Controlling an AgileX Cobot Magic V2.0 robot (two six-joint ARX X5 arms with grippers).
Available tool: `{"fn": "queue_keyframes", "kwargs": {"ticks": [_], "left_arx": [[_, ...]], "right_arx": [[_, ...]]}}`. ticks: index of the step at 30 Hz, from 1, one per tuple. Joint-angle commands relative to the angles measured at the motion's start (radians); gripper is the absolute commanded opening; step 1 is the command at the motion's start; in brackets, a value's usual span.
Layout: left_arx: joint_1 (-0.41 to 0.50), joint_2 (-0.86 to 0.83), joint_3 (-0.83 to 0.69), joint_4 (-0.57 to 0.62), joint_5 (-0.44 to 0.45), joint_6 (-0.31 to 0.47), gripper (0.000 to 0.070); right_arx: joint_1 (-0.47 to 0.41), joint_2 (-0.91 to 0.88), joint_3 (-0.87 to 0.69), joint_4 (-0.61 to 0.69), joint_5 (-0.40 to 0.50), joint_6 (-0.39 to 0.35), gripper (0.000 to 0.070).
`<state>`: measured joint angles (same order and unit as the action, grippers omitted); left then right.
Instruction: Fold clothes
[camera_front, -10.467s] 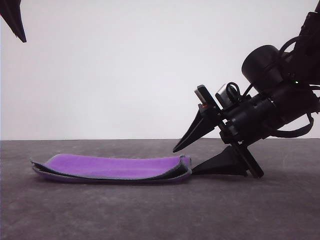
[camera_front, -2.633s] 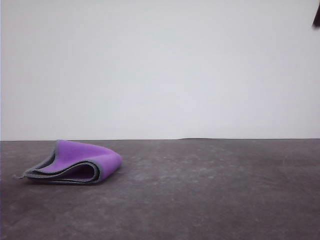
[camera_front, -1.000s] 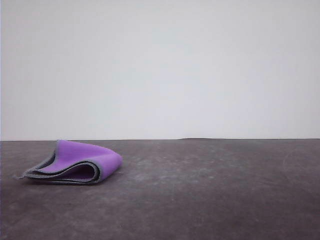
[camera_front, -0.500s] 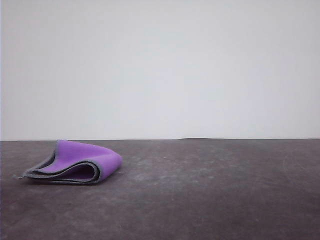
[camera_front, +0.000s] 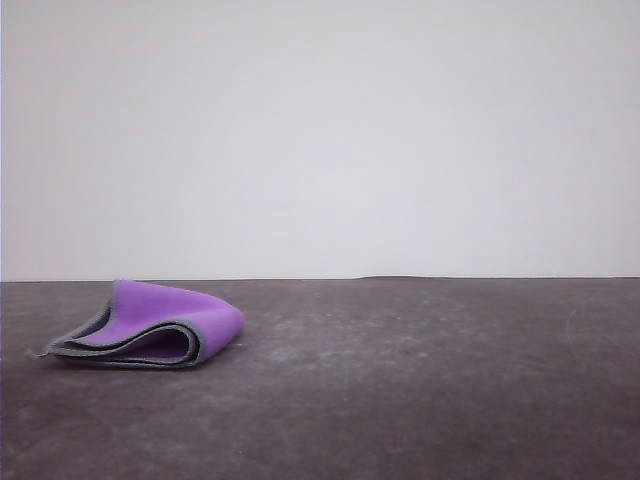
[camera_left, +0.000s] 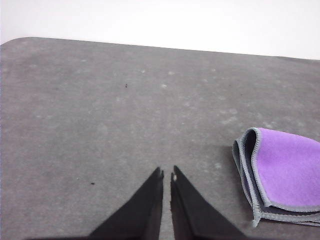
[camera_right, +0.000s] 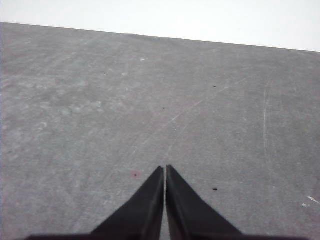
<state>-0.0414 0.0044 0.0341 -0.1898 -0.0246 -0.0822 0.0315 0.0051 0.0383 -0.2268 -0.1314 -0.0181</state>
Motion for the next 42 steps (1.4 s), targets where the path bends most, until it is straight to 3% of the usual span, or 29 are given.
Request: {"fn": "queue_keyframes", "kwargs": {"ticks": [1, 27, 36, 42], "left_arx": [[0.000, -0.001, -0.012, -0.020, -0.003, 0.002, 0.0017], [0.000, -0.001, -0.012, -0.020, -0.003, 0.002, 0.0017], [0.000, -0.001, -0.012, -0.020, -0.003, 0.002, 0.0017], [0.000, -0.001, -0.012, -0.020, -0.003, 0.002, 0.0017]], "right_arx": [[-0.002, -0.002, -0.008, 0.013, 0.001, 0.014, 0.0000], [-0.001, -0.002, -0.008, 0.013, 0.002, 0.016, 0.0000], [0.000, -0.002, -0.008, 0.012, 0.148, 0.006, 0.0000], [0.005, -0.002, -0.008, 0.008, 0.162, 0.009, 0.0000]]}}
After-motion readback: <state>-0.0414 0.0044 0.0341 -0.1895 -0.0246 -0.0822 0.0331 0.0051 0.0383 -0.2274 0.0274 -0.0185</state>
